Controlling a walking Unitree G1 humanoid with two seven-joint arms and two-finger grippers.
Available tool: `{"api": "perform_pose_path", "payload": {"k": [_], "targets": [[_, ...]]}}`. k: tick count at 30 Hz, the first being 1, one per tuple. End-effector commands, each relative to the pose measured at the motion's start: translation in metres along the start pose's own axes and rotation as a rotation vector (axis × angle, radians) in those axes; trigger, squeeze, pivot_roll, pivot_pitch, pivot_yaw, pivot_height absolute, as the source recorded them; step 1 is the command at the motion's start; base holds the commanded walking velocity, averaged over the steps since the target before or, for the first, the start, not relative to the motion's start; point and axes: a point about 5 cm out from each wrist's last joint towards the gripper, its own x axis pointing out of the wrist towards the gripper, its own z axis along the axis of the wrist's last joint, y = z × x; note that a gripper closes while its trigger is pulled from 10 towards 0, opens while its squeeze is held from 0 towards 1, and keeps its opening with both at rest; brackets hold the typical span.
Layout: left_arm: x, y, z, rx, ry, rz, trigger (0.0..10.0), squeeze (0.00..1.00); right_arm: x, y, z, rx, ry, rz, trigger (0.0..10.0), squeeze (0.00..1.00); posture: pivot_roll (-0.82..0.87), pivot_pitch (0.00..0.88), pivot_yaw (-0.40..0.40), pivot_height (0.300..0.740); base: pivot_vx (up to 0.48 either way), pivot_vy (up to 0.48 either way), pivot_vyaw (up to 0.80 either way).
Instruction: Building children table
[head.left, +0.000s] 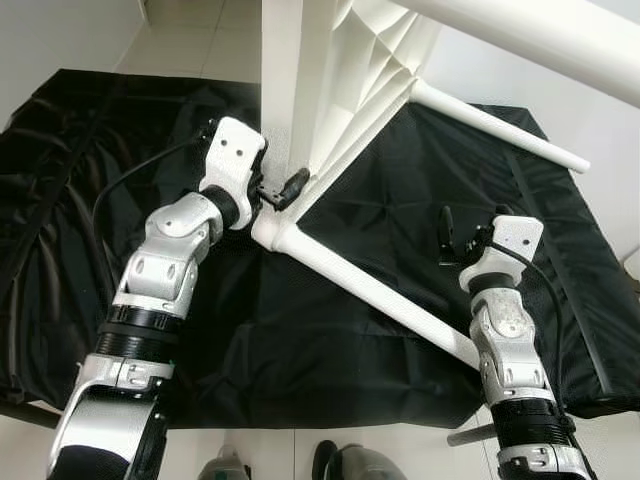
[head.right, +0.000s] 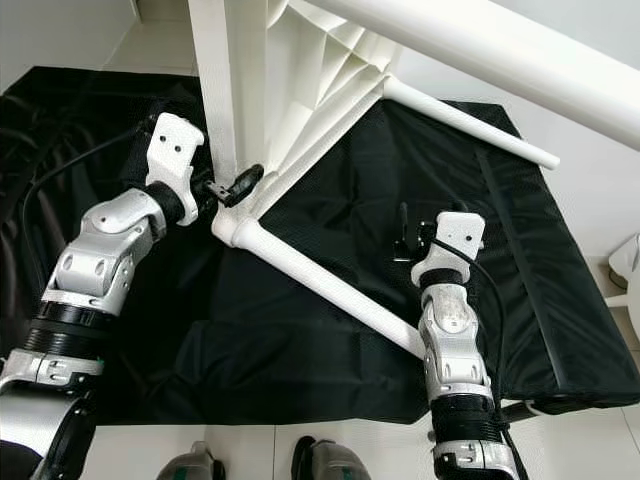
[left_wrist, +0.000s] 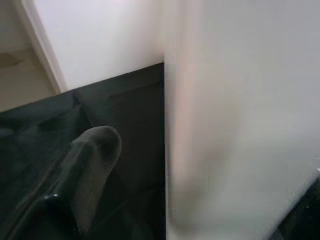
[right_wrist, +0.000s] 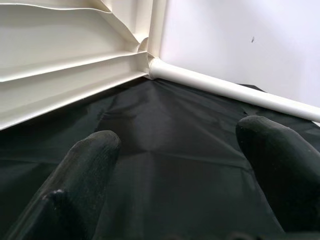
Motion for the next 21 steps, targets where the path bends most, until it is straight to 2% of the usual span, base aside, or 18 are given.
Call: {"api": "perform_pose_path", "payload": {"k": [1, 3, 7, 11, 15, 21], "targets": [[0.013, 0.008, 0.016, -0.001, -0.037, 0.14, 10.0, 0.0, 0.0, -0.001, -0.001, -0.001, 0.009, -0.013, 10.0, 0.0, 0.06, 0.068, -0.03, 0.74, 0.0, 0.0, 0.0], [0.013, 0.008, 0.016, -0.001, -0.037, 0.14, 10.0, 0.0, 0.0, -0.001, -0.001, -0.001, 0.009, -0.013, 10.0, 0.0, 0.06, 0.068, -0.03, 0.74, 0.0, 0.0, 0.0], [0.029, 0.005, 0.033, 0.0, -0.065, 0.125, 10.0, 0.0, 0.004, -0.001, -0.001, 0.001, 0.01, -0.016, 10.0, 0.0, 0.08, 0.076, -0.042, 0.74, 0.0, 0.0, 0.0], [0.034, 0.004, 0.037, 0.006, -0.066, 0.124, 10.0, 0.0, 0.005, 0.0, -0.001, 0.002, 0.01, -0.017, 10.0, 0.0, 0.08, 0.077, -0.042, 0.74, 0.0, 0.0, 0.0], [0.044, -0.003, 0.039, -0.009, -0.017, 0.13, 10.0, 0.0, 0.008, 0.001, 0.001, 0.006, 0.003, -0.021, 10.0, 0.0, 0.08, 0.085, -0.039, 0.74, 0.0, 0.0, 0.0], [0.05, -0.001, 0.035, -0.054, 0.059, 0.218, 10.0, 0.0, 0.008, 0.0, 0.001, 0.007, 0.004, -0.031, 10.0, 0.0, 0.08, 0.093, -0.033, 0.74, 0.0, 0.0, 0.0]]}}
